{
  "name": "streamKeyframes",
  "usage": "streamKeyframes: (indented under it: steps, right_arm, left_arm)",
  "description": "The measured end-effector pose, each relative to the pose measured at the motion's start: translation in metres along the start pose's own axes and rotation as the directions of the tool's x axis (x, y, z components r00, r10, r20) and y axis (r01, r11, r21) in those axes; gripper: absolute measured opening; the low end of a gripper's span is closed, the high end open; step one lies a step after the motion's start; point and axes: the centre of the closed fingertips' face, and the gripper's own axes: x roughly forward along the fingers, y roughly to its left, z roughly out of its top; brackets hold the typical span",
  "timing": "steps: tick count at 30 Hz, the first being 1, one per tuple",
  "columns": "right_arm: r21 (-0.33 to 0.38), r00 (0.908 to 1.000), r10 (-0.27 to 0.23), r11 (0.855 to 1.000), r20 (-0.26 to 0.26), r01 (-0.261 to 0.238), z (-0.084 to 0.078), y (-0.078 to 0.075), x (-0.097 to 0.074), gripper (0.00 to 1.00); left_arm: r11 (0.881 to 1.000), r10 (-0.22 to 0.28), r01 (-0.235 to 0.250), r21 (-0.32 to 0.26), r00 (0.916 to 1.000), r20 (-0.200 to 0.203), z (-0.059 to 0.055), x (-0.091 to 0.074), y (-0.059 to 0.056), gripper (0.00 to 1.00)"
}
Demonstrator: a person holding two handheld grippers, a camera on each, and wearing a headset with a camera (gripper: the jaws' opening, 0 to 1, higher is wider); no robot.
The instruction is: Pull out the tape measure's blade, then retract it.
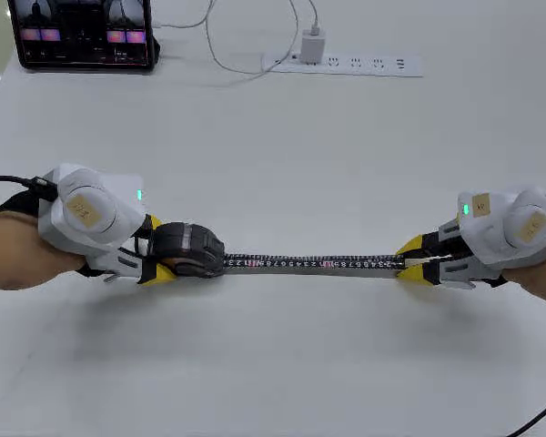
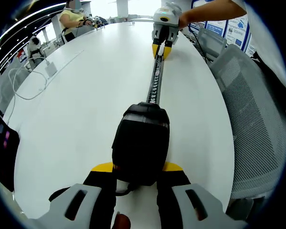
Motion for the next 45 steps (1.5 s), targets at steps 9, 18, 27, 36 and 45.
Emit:
streamKeyframes:
  steps: [9,18,27,36,45]
  right_arm:
    - [-0.031,0.9995,0.013,0.999,-0.030,-0.014,0.0007,0.0001,-0.0003,0.09]
    - [-0.050,0.9985,0.022,0.998,-0.050,-0.024,0.0014,0.0007,-0.0017,0.10]
    - [-0.052,0.9982,0.023,0.998,-0.055,-0.026,0.0011,0.0005,-0.0028,0.10]
    - [-0.052,0.9976,0.025,0.998,-0.064,-0.028,-0.0001,-0.0001,-0.0031,0.10]
    - [-0.050,0.9974,0.027,0.998,-0.067,-0.031,0.0000,0.0005,-0.0056,0.11]
  left_arm:
    - [1.000,0.000,0.000,-0.010,1.0000,-0.008,0.0007,0.0001,0.0001,0.29]
    - [1.000,-0.003,0.003,-0.026,1.0000,-0.009,0.0007,-0.0003,0.0000,0.29]
    - [1.000,0.002,-0.002,-0.031,1.0000,-0.005,0.0011,-0.0001,0.0006,0.29]
    - [1.000,0.002,-0.002,-0.024,1.0000,-0.003,0.0013,0.0001,0.0006,0.29]
    - [1.000,0.003,-0.003,-0.019,1.0000,0.000,0.0016,-0.0001,0.0007,0.29]
